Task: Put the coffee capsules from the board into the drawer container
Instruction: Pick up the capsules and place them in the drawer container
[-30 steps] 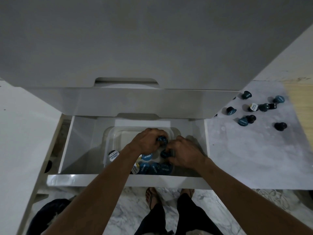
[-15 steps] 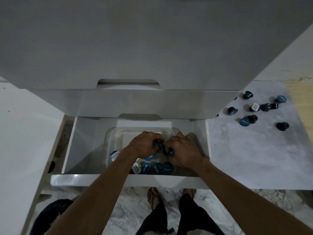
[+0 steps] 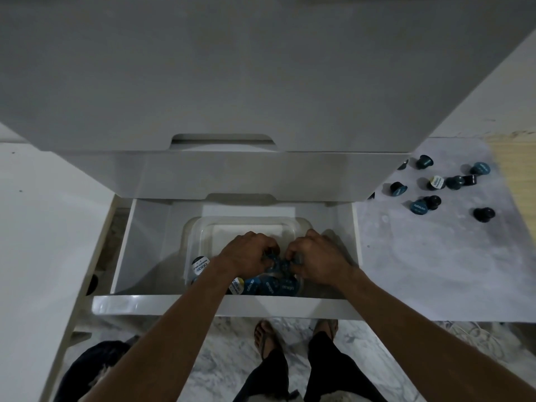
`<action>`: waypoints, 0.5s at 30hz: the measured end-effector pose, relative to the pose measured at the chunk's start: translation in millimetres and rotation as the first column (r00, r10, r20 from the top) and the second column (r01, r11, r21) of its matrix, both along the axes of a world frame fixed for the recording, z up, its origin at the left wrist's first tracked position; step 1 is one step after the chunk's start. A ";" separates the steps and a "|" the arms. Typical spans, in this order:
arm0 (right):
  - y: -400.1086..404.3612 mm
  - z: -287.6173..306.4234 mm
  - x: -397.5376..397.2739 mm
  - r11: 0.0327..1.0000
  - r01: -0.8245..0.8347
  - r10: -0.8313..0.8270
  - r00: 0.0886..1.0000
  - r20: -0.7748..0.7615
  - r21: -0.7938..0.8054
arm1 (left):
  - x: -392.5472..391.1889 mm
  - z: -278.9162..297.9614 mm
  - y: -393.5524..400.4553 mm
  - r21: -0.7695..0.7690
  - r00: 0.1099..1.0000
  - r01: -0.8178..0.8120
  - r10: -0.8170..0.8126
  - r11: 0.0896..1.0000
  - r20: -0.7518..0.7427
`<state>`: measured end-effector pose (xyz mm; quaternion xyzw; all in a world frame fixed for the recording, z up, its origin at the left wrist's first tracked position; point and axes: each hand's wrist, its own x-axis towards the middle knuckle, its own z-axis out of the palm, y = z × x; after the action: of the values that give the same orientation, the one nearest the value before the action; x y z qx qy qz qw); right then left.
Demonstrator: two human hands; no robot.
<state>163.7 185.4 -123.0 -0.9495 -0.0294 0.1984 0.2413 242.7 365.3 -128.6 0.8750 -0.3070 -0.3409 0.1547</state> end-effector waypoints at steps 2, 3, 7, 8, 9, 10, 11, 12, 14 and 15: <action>0.5 1.4 -0.6 1.000 0.014 -0.014 1.000 0.002 0.001 | -0.8 0.5 -0.2 0.012 1.000 0.020 -0.020 1.000 0.006; 0.8 1.7 -0.4 1.000 0.019 -0.019 1.000 0.001 0.002 | -1.2 1.3 -0.4 0.016 1.000 0.026 -0.027 1.000 0.009; 2.2 3.8 -0.3 1.000 0.026 -0.026 1.000 -0.003 0.004 | -2.4 1.8 0.7 0.025 0.999 0.037 -0.037 0.999 0.012; 2.4 4.1 -0.4 0.999 0.031 -0.031 1.000 -0.001 0.008 | -2.7 2.4 1.4 0.024 0.999 0.036 -0.036 0.999 0.012; 2.6 4.1 -0.6 0.999 0.039 -0.039 0.999 0.000 0.016 | -3.0 3.3 2.0 0.021 1.000 0.029 -0.029 0.999 0.008; 3.0 4.2 -1.2 0.998 0.051 -0.051 0.999 0.004 0.027 | -3.3 4.2 2.9 0.012 1.000 0.019 -0.019 1.000 0.002; 3.0 4.6 -1.9 0.997 0.066 -0.067 0.998 0.010 0.040 | -3.6 5.6 3.6 0.002 1.000 0.011 -0.011 1.000 -0.003; 2.3 5.1 -2.6 0.994 0.088 -0.090 0.996 0.020 0.065 | -4.0 6.6 4.8 -0.012 1.000 0.000 0.000 1.000 -0.007; 1.2 7.9 -5.6 0.979 0.156 -0.164 0.985 0.051 0.131 | -5.0 8.8 8.5 -0.054 0.999 -0.043 0.042 0.998 -0.016; 0.8 10.3 -7.4 0.966 0.197 -0.210 0.975 0.064 0.167 | -5.4 9.8 10.7 -0.084 0.997 -0.074 0.073 0.994 -0.021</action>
<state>156.3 186.1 -112.7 -0.9324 0.0428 0.1305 0.3344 237.3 376.0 -118.9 0.8752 -0.2874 -0.3295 0.2070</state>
